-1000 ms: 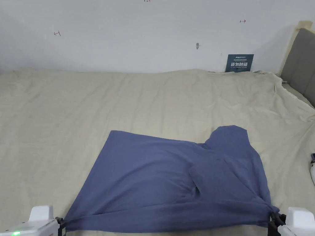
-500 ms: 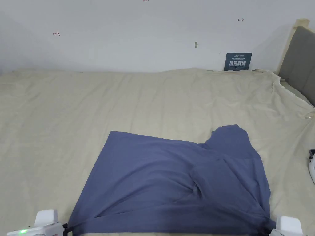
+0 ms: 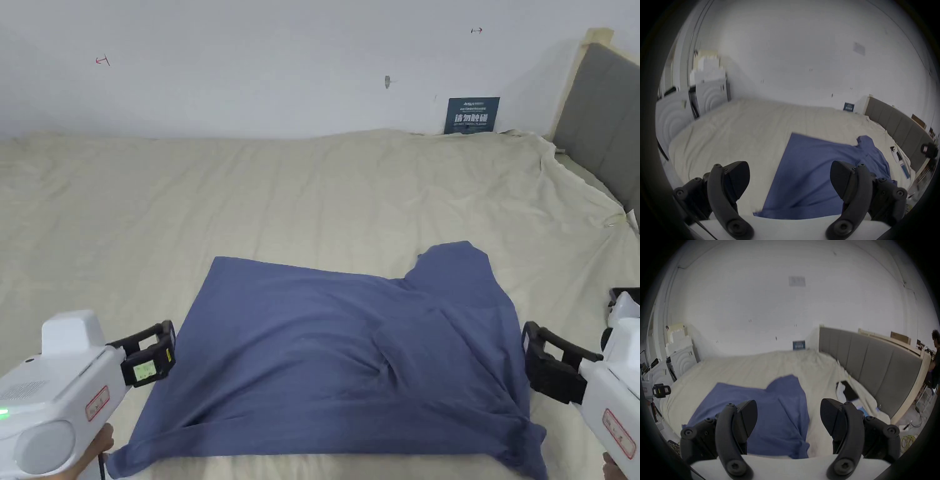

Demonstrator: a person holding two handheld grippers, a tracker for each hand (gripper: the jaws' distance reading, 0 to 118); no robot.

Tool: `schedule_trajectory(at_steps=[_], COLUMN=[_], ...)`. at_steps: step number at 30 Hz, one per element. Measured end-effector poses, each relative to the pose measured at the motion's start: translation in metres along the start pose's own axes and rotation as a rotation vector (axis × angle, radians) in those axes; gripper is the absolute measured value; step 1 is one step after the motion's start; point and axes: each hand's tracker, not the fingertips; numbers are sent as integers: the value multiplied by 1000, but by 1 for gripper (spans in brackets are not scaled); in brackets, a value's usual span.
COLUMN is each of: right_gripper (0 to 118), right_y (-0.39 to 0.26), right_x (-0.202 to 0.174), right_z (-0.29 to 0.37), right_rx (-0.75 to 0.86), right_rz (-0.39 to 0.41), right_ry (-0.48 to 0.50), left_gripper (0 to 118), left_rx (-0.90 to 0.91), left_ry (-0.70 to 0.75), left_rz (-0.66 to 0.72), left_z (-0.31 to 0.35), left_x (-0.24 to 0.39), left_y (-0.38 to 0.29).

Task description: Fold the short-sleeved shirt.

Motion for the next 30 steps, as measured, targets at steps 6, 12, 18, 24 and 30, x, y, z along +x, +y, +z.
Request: schedule_trajectory(at_steps=[6, 12, 18, 24, 30], right_gripper=[42, 0, 0, 0, 0], right_y=[-3, -6, -3, 7, 23], right_x=[-7, -17, -17, -23, -28], right_z=[9, 11, 7, -8, -52], right_rx=[83, 112, 115, 115, 102], right_rz=[53, 59, 58, 63, 69], right_ry=[-31, -30, -20, -16, -1], left_gripper=[44, 0, 0, 0, 0], left_rx=[128, 123, 96, 55, -24], left_ry=[-46, -97, -98, -100, -119], left_rz=[-32, -5, 4, 6, 13], left_z=[13, 17, 10, -18, -96], left_x=[22, 27, 23, 23, 25], left_y=[-6, -12, -10, 5, 43])
